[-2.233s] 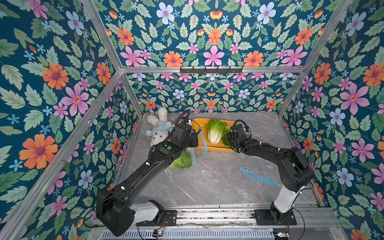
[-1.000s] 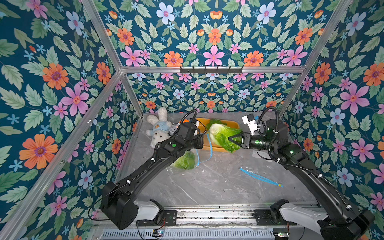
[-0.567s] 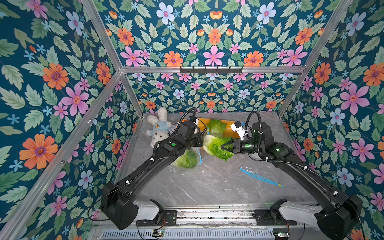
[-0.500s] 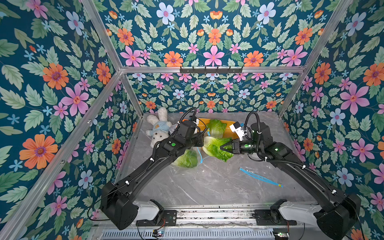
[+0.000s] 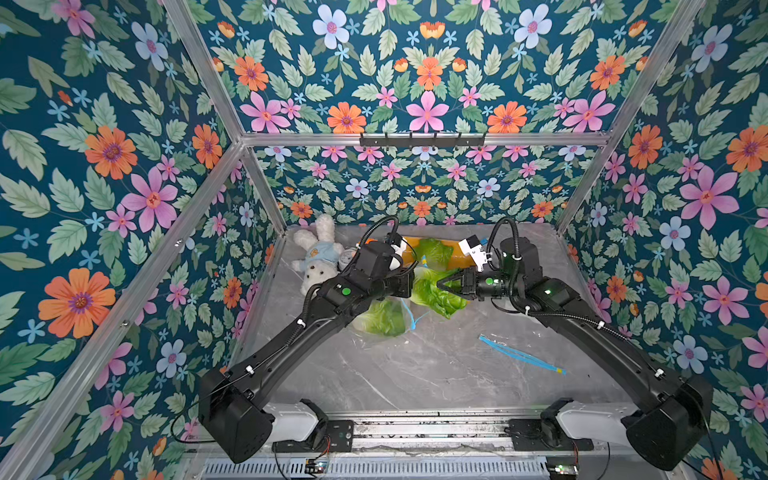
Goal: Put the chinese cabbages into a zipper bag and zip it
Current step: Place the Chinese cabbage in the zipper food storage bag.
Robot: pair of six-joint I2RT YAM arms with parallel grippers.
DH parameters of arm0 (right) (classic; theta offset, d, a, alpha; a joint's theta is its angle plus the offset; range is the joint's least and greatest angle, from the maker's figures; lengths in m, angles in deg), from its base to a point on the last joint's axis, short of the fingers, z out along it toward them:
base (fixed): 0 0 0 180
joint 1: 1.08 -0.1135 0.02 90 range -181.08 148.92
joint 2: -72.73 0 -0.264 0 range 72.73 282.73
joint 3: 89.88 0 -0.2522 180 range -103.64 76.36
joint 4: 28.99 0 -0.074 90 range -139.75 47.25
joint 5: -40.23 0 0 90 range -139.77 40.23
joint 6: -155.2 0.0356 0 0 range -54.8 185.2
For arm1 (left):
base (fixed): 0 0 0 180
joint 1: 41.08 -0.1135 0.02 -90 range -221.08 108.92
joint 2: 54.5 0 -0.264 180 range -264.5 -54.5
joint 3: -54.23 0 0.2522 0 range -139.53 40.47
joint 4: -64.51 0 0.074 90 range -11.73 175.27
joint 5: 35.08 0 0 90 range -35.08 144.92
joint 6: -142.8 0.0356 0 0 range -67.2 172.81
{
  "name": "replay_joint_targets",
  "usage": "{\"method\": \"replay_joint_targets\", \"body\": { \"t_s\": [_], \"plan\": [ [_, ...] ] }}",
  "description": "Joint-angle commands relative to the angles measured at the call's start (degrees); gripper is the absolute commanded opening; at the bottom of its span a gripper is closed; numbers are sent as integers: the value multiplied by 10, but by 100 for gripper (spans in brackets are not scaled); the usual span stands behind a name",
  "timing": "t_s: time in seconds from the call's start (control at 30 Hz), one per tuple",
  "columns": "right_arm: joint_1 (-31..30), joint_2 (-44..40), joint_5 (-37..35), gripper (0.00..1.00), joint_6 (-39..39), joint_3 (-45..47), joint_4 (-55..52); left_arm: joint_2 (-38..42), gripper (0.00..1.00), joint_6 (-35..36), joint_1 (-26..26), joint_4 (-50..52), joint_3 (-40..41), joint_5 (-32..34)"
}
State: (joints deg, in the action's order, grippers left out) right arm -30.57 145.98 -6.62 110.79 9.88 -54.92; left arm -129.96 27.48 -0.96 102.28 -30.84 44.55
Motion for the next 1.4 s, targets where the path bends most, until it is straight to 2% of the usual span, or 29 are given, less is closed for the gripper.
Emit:
{"method": "replay_joint_targets", "body": {
  "t_s": [0.0, 0.17, 0.27, 0.43, 0.5, 0.8, 0.9, 1.0, 1.07, 1.17, 1.2, 1.27, 1.37],
  "plan": [
    [-3, 18, 2, 0, 22, 0, 32, 8, 0, 7, 1, -23, -2, -27],
    [-5, 52, 30, 0, -14, -16, -19, 14, 0, -4, 1, -48, -8, -50],
    [-4, 44, 5, 0, -15, -22, -19, 16, 0, -6, 1, -58, -7, -71],
    [4, 18, 11, 0, 117, 28, 177, 14, 0, -10, 1, -66, 3, -90],
    [11, 23, 19, 0, 153, 32, 201, 14, 0, -6, 1, -60, 2, -87],
    [0, 74, 0, 0, 52, -18, 12, 14, 0, -6, 1, -67, -7, -79],
    [1, 84, 31, 0, 65, -19, 34, 13, 0, -12, 1, -75, -8, -86],
    [7, 68, 13, 0, 105, -5, 90, 12, 0, -16, 1, -78, -5, -85],
    [7, 58, -9, 0, 145, 12, 145, 11, 0, -20, 1, -84, -3, -89],
    [11, 62, 3, 0, 219, 40, 275, 7, 0, -20, 1, -91, -1, -105],
    [13, 65, 3, 0, 232, 38, 281, 6, 0, -21, 1, -89, -2, -105],
    [8, 72, -18, 0, 203, 16, 210, 7, 0, -20, 1, -92, -1, -106],
    [-8, 85, -42, 10, 129, -15, 113, 8, 0, -23, 0, -102, -2, -116]
  ]
}}
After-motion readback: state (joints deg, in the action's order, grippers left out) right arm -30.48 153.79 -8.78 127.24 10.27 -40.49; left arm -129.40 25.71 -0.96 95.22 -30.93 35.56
